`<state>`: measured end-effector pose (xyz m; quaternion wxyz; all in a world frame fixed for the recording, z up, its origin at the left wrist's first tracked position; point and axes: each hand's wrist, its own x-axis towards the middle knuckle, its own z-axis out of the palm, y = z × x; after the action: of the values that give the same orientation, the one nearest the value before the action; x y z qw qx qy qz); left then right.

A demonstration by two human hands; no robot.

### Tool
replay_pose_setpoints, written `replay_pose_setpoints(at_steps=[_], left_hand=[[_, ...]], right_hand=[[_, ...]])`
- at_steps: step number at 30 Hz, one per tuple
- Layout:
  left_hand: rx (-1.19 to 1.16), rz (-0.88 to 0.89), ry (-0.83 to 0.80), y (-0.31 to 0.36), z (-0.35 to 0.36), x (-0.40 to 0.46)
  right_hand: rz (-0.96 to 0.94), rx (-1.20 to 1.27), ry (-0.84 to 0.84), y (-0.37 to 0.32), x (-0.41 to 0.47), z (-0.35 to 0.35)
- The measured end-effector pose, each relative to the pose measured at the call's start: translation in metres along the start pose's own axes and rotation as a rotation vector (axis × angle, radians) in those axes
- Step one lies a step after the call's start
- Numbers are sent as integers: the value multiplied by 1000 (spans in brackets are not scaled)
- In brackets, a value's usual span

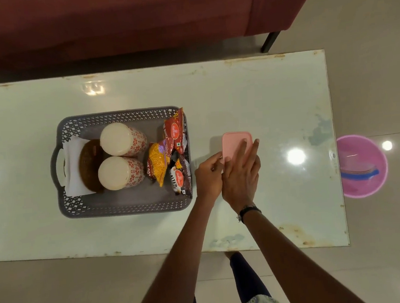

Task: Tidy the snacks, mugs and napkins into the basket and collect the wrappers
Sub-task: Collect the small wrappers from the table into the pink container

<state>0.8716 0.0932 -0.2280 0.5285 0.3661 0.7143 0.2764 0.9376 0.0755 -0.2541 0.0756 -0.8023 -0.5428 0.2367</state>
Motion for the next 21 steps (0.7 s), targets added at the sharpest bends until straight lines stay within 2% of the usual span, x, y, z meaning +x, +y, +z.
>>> replay_pose_setpoints(at_steps=[3,9,13,21], left_hand=[[17,-19,37,4,1,4],[274,23,90,13,7,4],[488,78,-21,21,7,7],[684,84,-178,36,5,16]], right_hand=[[-28,-22,-7,3,1,-1],[-107,-130,-36,13,1,-1],[-133,-206,-62,15,2,-1],[-120,-208,-111,12,8,-5]])
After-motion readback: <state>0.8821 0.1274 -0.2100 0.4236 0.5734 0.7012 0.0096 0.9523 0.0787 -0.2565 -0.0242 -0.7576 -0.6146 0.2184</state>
